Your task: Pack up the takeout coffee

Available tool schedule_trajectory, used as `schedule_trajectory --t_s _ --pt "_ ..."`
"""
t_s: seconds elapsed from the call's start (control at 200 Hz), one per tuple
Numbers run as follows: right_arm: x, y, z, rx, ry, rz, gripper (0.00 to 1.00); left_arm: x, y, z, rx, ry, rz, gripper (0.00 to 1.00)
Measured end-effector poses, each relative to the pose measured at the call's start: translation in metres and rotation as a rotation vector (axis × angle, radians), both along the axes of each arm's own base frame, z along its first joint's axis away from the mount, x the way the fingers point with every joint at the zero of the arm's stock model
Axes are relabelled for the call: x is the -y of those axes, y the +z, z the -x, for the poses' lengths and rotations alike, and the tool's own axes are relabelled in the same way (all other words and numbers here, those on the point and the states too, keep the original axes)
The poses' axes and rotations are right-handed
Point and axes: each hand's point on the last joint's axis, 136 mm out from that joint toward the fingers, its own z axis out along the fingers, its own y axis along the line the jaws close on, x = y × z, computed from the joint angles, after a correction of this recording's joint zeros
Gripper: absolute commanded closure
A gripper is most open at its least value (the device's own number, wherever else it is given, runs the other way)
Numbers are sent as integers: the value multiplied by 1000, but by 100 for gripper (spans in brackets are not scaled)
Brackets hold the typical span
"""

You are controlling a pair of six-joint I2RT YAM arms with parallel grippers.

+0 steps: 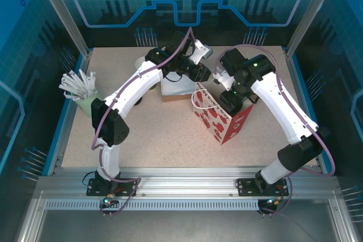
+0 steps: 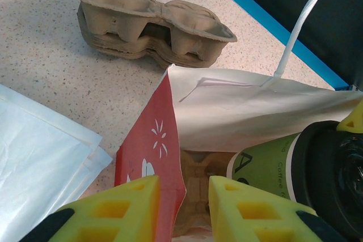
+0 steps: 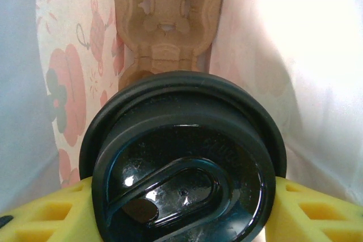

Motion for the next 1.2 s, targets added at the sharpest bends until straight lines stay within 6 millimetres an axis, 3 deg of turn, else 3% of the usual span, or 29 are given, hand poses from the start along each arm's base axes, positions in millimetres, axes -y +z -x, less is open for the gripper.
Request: schedule_trajectory --t_s 0.45,1.201 --pt "5 -16 -1 -30 -27 6 60 -2 -8 -2 -3 12 -16 70" --pt "-7 -44 -3 -87 -51 -42 61 -2 -15 -3 1 14 -12 71"
